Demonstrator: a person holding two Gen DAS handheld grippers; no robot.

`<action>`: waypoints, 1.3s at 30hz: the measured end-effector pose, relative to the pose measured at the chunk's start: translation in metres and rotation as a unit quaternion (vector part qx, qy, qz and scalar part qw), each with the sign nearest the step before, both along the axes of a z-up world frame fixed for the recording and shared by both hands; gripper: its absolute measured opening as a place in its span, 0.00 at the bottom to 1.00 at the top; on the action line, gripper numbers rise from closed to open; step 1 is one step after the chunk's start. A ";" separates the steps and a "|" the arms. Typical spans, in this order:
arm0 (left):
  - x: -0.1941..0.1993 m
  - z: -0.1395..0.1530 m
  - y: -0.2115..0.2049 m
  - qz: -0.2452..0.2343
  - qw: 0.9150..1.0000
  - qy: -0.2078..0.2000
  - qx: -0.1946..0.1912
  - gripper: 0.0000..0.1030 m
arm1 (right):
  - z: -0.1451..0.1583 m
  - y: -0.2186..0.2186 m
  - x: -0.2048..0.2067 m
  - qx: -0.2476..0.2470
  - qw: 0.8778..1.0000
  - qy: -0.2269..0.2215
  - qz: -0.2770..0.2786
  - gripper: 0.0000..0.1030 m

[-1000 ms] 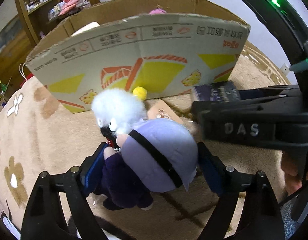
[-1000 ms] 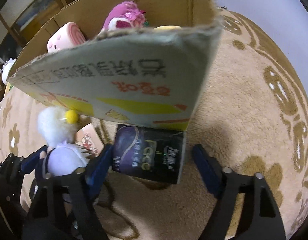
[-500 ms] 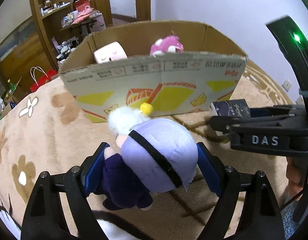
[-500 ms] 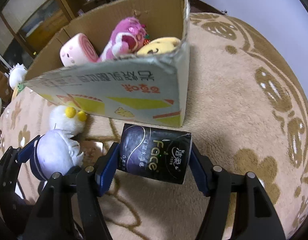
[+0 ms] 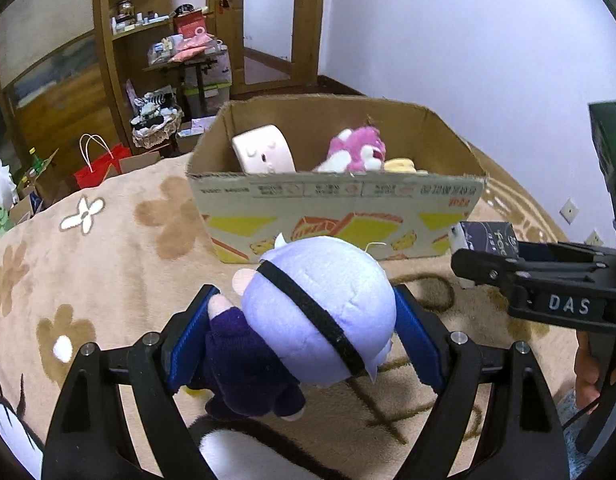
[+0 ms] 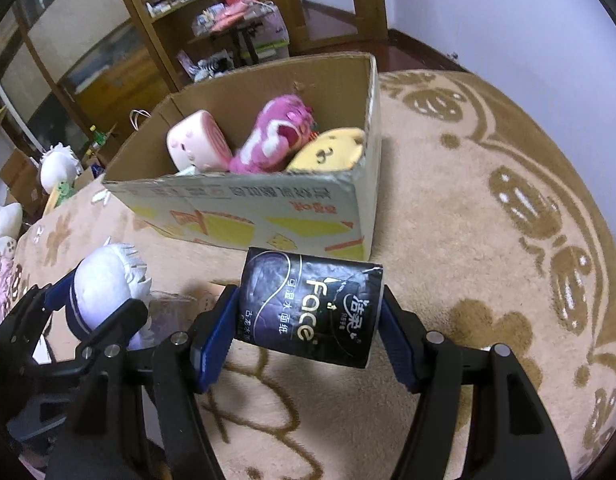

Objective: Organize soft objects
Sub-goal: 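Lift the purple doll and black pack toward the box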

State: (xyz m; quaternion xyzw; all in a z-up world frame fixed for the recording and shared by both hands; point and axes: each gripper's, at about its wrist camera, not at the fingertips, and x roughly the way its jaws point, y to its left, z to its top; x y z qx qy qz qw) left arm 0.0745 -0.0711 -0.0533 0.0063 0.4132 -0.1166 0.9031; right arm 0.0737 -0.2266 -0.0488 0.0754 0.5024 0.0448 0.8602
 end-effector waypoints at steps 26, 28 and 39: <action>0.023 -0.024 0.014 0.013 0.997 0.077 -0.027 0.83 | 0.001 0.015 0.007 0.022 0.999 -0.009 0.022 0.69; 0.023 -0.025 0.014 0.011 0.997 0.077 -0.027 0.83 | 0.001 0.015 0.008 0.022 0.999 -0.006 0.022 0.69; 0.008 0.015 0.029 0.025 0.998 0.016 -0.057 0.83 | 0.013 0.014 0.004 0.028 0.999 -0.033 0.023 0.69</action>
